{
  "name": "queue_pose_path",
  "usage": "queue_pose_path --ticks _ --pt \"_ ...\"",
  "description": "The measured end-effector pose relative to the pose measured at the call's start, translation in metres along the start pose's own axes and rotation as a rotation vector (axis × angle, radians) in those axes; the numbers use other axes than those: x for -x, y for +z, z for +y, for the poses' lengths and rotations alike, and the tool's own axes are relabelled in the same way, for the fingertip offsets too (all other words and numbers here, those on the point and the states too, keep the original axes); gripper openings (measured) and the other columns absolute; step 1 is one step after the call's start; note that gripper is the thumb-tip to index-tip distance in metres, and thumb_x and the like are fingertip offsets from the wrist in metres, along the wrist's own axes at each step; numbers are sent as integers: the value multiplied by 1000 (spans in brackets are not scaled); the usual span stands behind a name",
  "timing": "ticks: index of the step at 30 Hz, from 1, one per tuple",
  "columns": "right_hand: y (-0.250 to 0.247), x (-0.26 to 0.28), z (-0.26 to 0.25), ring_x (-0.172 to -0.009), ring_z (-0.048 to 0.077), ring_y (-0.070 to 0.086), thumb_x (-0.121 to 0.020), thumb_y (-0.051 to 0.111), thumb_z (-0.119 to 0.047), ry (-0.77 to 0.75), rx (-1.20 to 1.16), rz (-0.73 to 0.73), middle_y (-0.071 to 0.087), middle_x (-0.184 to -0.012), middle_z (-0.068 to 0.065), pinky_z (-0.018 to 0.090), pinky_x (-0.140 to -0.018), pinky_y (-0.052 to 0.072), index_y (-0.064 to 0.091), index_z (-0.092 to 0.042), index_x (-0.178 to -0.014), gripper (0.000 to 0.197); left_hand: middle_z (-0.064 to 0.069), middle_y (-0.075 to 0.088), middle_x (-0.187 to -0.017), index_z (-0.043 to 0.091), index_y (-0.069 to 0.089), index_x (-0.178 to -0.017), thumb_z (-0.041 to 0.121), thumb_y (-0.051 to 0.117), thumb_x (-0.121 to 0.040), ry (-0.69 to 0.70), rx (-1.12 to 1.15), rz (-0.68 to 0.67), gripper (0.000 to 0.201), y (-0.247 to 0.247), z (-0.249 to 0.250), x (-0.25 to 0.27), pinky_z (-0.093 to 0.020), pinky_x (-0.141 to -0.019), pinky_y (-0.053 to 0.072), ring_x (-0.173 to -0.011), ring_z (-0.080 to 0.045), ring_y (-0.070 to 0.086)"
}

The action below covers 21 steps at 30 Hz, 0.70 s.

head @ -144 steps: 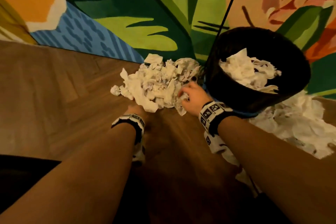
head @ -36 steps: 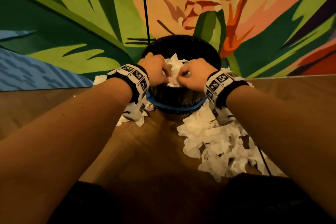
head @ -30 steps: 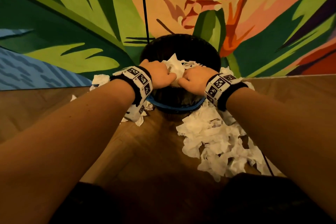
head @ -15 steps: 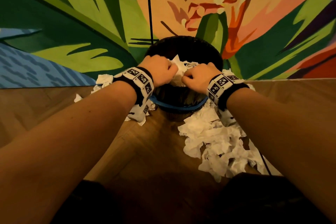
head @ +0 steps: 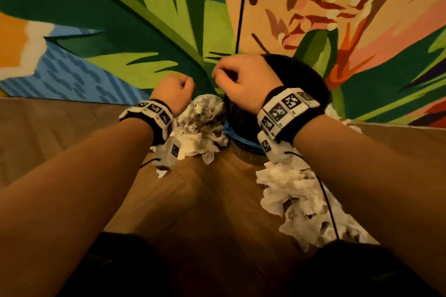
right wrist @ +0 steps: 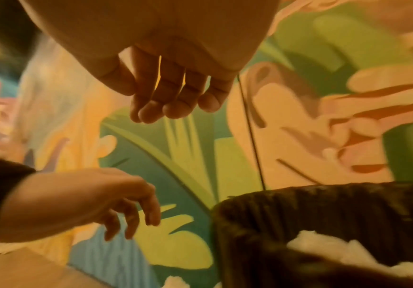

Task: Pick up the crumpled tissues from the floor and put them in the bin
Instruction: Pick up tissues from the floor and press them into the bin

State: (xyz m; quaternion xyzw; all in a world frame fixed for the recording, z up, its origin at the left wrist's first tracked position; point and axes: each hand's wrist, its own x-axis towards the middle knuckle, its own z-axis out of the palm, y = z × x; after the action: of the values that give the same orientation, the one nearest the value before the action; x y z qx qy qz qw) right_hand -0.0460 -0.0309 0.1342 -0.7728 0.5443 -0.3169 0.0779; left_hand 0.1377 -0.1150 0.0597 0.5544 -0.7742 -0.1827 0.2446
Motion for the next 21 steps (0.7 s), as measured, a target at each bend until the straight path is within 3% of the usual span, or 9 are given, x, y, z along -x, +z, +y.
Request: queue_pose_path --ticks 3,7,10,14,17,21 --pt "39 -1 -17 -79 21 61 -89 48 -30 -59 -1 -95 66 -80 2 40 -73 50 69 -16 -85 26 -18 67 -86 6 67 -81 29 39 -99 -110 -72 -110 40 11 -35 21 -40 -70 50 -79 -34 60" --pt "90 10 -7 -82 21 60 -92 47 -33 -32 42 -293 66 -85 2 38 -76 50 68 -18 -87 26 -21 67 -97 6 66 -91 28 44 -98 -214 -241 -285 32 31 -76 46 -32 -69 42 -87 -34 60" --pt "121 26 17 -87 21 60 -93 47 -32 81 59 -406 66 -93 3 38 -80 52 69 -18 -93 26 -19 62 -119 7 65 -115 29 46 -98 -341 -335 -467 34 51 -102 61 -37 -88 49 -108 -34 58" --pt "159 53 56 -103 23 55 -95 50 -32 257 108 -632 52 -115 3 38 -91 48 68 -21 -106 23 -14 38 -147 19 49 -139 36 42 -101 -474 -343 -673 43 82 -126 80 -42 -109 38 -134 -35 39" --pt "184 73 80 -118 22 48 -94 53 -28 373 91 -690 41 -130 2 32 -100 42 68 -23 -110 23 -13 23 -154 23 41 -145 29 48 -98 -509 -318 -753 48 107 -137 91 -40 -110 38 -139 -32 32" --pt "207 86 100 -142 21 28 -93 52 -22 481 54 -700 18 -157 -4 28 -111 28 66 -31 -118 30 -11 22 -151 18 47 -139 30 67 -89 -576 -243 -767 55 128 -141 102 -37 -103 46 -129 -31 43"
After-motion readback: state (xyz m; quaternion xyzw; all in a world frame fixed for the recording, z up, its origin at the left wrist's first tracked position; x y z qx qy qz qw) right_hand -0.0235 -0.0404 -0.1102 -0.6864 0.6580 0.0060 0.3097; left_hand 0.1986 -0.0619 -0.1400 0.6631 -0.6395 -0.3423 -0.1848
